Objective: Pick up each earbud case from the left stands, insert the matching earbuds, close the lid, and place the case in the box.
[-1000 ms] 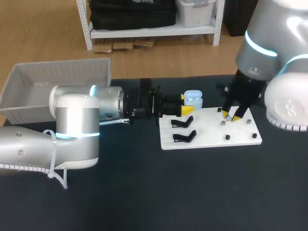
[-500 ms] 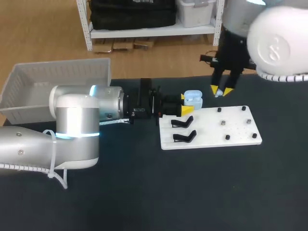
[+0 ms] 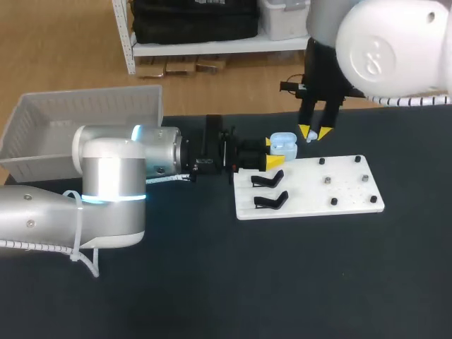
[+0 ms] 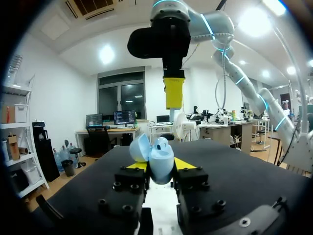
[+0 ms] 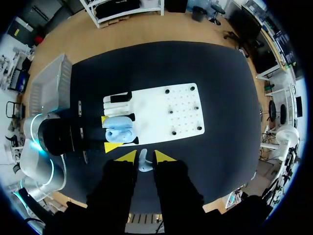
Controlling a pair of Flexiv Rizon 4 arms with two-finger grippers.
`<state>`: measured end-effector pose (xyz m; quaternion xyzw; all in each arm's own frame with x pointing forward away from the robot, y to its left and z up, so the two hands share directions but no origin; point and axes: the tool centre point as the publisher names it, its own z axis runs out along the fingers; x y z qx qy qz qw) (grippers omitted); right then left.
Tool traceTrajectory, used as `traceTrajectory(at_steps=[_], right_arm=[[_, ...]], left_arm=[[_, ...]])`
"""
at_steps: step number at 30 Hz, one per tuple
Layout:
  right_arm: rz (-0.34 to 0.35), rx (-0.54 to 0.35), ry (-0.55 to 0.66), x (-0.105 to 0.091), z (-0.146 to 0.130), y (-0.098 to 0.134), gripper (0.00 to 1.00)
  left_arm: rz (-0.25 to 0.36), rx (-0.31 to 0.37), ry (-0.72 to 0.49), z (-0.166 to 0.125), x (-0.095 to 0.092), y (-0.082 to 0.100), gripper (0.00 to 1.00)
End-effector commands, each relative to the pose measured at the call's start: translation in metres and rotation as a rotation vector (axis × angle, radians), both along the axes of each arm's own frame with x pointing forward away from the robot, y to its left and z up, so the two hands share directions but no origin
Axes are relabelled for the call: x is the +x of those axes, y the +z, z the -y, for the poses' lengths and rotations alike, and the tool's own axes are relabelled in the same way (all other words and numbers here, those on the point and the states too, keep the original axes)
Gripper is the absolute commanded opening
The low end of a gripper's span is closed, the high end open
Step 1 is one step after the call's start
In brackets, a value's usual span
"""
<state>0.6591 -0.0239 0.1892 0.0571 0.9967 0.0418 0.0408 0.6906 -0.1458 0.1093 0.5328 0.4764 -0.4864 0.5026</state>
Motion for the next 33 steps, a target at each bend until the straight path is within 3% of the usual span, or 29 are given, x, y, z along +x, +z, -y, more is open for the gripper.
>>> traceTrajectory(at_steps=[1, 16, 33], right_arm=[[-0.007, -0.011, 0.037, 0.002, -0.002, -0.001, 0.0], [0.015, -0.013, 0.307, 0.015, -0.038, -0.006, 0.0], [0.009, -0.033, 0.474, 0.013, -0.039, -0.013, 0.0]], left_arm=[[0.004, -0.003, 0.006, 0.0, -0.002, -0.001, 0.0], [0.004, -0.003, 0.006, 0.0, -0.002, -0.001, 0.0], [0.004, -0.003, 0.006, 0.0, -0.002, -0.001, 0.0]])
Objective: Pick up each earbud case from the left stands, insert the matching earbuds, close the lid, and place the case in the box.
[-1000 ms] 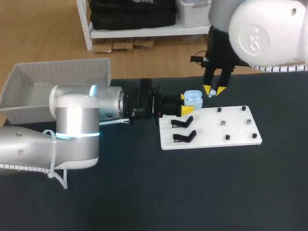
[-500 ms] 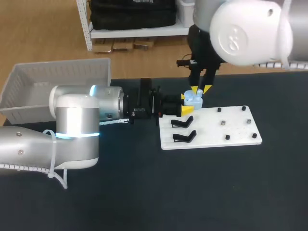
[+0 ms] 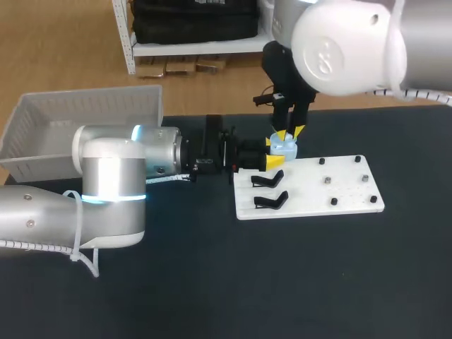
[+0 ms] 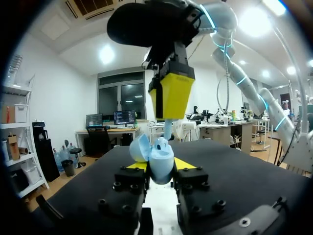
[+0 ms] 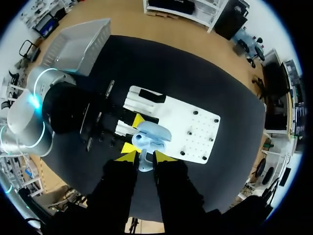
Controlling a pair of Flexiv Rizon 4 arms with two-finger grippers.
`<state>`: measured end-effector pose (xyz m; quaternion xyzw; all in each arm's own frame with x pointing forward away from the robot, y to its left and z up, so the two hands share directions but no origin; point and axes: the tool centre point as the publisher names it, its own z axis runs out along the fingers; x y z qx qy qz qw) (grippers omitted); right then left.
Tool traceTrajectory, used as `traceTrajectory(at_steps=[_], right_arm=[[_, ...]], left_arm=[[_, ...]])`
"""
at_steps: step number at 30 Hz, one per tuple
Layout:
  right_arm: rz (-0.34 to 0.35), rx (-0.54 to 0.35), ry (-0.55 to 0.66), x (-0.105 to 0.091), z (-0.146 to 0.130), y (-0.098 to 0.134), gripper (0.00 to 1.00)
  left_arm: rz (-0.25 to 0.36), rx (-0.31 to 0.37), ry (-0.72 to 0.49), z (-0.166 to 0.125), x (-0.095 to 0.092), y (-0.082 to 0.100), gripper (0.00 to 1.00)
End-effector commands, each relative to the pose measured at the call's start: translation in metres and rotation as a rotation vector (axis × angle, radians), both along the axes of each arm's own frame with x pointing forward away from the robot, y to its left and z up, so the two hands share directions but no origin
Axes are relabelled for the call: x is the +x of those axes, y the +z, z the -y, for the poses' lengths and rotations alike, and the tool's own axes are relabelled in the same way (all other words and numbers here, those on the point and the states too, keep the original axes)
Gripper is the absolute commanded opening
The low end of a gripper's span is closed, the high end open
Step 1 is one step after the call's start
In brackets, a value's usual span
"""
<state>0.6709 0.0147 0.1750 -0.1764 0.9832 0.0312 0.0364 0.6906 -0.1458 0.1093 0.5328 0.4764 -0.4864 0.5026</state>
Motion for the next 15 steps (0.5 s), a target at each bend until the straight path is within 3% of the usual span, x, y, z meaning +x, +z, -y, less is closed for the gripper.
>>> traceTrajectory(at_steps=[1, 15], right_arm=[[-0.003, 0.007, 0.014, 0.001, -0.001, 0.002, 0.0], [0.007, -0.017, 0.057, 0.004, -0.014, -0.003, 0.0]], left_arm=[[0.004, -0.003, 0.006, 0.0, -0.002, -0.001, 0.0], [0.004, -0.003, 0.006, 0.0, -0.002, -0.001, 0.0]])
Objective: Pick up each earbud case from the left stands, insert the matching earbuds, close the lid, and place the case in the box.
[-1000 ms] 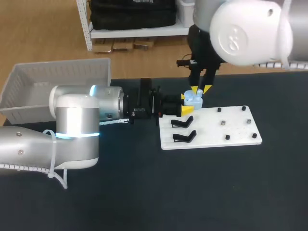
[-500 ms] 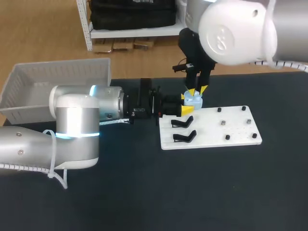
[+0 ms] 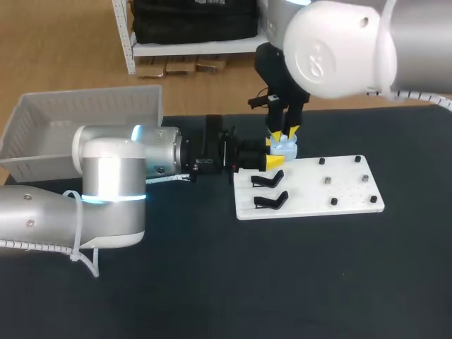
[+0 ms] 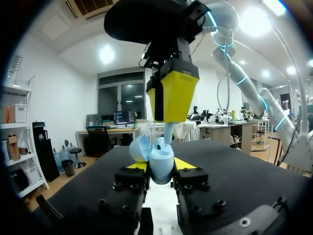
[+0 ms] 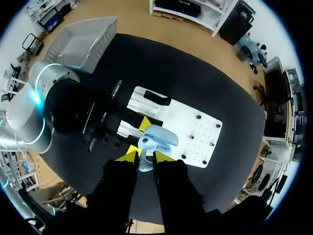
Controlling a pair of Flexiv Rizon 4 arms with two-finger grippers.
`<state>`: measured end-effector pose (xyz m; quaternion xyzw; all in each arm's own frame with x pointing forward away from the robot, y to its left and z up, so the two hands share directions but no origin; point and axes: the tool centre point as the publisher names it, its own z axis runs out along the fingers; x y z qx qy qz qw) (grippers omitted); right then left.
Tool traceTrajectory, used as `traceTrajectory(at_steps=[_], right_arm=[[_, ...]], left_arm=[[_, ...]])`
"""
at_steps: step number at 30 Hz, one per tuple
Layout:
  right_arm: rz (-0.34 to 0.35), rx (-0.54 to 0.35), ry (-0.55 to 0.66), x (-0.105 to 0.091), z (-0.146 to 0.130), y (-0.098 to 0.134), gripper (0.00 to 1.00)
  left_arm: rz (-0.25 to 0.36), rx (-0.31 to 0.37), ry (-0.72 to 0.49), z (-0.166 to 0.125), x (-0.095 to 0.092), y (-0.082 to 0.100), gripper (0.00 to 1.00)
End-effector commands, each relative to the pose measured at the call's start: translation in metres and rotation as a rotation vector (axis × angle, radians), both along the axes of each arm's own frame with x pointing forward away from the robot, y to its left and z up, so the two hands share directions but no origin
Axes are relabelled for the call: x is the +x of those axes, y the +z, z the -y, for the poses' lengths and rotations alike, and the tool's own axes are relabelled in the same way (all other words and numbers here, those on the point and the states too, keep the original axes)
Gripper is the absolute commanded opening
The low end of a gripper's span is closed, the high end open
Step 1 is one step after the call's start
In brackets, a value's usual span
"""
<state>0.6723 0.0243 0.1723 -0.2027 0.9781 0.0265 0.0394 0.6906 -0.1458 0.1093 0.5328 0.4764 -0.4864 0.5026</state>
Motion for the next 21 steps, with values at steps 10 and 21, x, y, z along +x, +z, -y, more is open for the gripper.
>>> traceTrajectory(at_steps=[10, 21], right_arm=[[-0.003, -0.024, 0.009, 0.0057, -0.0026, -0.0018, 0.0], [-0.008, -0.031, 0.01, 0.0051, -0.0041, -0.0039, 0.0]], left_arm=[[0.004, -0.003, 0.006, 0.0, -0.0016, -0.0008, 0.0], [0.004, -0.003, 0.006, 0.0, -0.0016, -0.0008, 0.0]])
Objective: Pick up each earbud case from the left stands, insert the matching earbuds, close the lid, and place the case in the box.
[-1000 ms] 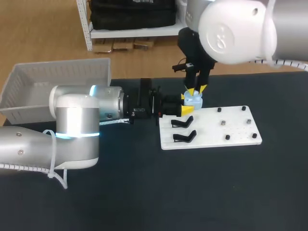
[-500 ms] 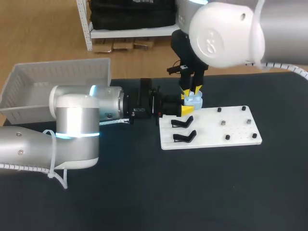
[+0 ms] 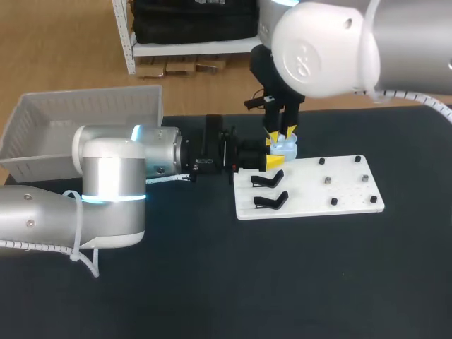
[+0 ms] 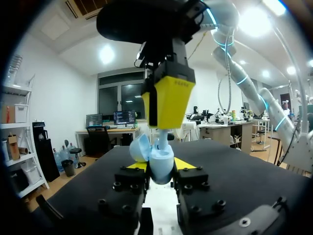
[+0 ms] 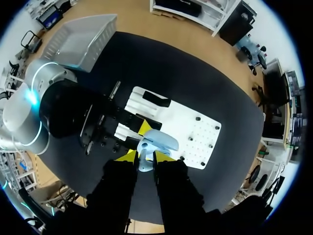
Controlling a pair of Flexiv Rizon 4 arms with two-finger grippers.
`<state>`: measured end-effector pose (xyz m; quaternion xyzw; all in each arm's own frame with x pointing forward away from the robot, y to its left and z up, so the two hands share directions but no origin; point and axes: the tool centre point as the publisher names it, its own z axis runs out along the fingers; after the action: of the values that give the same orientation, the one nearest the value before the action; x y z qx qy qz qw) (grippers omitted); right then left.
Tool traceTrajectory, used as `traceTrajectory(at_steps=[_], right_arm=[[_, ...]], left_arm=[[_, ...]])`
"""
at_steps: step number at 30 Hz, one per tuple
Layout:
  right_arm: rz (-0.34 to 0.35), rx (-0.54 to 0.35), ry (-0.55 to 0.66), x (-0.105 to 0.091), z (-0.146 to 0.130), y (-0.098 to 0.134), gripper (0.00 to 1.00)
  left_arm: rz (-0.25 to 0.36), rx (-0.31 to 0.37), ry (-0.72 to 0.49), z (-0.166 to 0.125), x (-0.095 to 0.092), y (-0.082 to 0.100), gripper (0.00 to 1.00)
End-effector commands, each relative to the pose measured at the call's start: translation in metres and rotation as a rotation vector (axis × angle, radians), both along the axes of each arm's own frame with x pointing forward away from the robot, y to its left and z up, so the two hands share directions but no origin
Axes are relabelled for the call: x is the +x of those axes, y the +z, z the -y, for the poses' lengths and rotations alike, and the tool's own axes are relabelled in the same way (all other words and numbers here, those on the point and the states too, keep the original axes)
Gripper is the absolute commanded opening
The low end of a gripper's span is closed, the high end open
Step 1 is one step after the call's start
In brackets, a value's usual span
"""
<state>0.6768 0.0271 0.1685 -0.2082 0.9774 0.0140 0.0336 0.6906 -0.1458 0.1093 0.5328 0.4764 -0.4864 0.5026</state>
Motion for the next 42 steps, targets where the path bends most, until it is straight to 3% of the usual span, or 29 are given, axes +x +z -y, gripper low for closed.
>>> traceTrajectory(at_steps=[1, 42], right_arm=[[-0.003, -0.005, 0.001, 0.001, -0.002, 0.0, 0.0], [-0.013, -0.023, -0.002, 0.008, 0.001, -0.012, 0.0]], left_arm=[[0.004, -0.003, 0.006, 0.0, -0.002, -0.001, 0.0], [0.004, -0.003, 0.006, 0.0, -0.002, -0.001, 0.0]])
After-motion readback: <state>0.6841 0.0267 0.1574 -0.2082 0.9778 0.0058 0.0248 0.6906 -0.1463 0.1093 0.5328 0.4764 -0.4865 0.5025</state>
